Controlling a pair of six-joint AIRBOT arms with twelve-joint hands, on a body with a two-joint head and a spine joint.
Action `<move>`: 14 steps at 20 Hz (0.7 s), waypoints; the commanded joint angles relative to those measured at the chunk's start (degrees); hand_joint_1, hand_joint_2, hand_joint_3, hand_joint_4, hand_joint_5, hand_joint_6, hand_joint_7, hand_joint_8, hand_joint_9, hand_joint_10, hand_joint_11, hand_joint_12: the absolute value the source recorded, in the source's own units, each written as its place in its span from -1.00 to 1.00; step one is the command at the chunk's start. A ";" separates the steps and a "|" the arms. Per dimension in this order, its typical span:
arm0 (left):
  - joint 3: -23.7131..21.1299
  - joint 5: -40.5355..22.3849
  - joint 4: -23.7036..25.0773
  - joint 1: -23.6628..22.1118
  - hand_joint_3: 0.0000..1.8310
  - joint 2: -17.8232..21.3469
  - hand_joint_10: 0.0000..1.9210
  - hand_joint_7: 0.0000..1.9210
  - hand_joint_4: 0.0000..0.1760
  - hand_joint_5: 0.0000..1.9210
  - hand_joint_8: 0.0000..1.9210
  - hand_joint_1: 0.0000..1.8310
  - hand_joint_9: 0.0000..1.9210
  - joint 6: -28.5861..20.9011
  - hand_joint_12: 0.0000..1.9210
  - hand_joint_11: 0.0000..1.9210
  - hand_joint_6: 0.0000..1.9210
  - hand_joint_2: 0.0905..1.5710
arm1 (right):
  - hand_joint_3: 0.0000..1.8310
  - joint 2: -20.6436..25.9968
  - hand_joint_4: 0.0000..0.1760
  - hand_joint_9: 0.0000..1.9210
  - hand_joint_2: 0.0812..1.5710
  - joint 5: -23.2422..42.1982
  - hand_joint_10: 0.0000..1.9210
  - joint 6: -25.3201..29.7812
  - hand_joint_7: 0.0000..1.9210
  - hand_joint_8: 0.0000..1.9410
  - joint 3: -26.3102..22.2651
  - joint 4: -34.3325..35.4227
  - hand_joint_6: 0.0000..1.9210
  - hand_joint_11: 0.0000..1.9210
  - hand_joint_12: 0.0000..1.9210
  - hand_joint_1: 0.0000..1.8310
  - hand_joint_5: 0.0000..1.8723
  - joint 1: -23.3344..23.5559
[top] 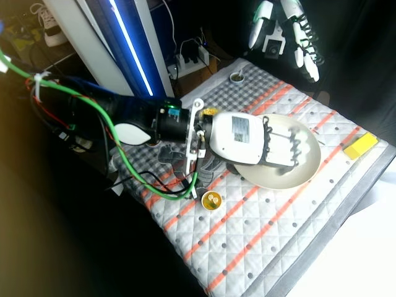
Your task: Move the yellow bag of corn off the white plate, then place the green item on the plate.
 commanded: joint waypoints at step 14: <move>-1.27 -21.98 -7.46 1.30 -1.00 0.90 -1.00 -1.00 -0.45 -1.00 -1.00 -0.61 -1.00 -0.29 -1.00 -1.00 -1.00 0.56 | -1.00 28.20 0.34 -1.00 0.37 39.66 -1.00 -2.63 -1.00 -1.00 -21.44 8.55 -1.00 -1.00 -1.00 -0.59 -1.00 -15.25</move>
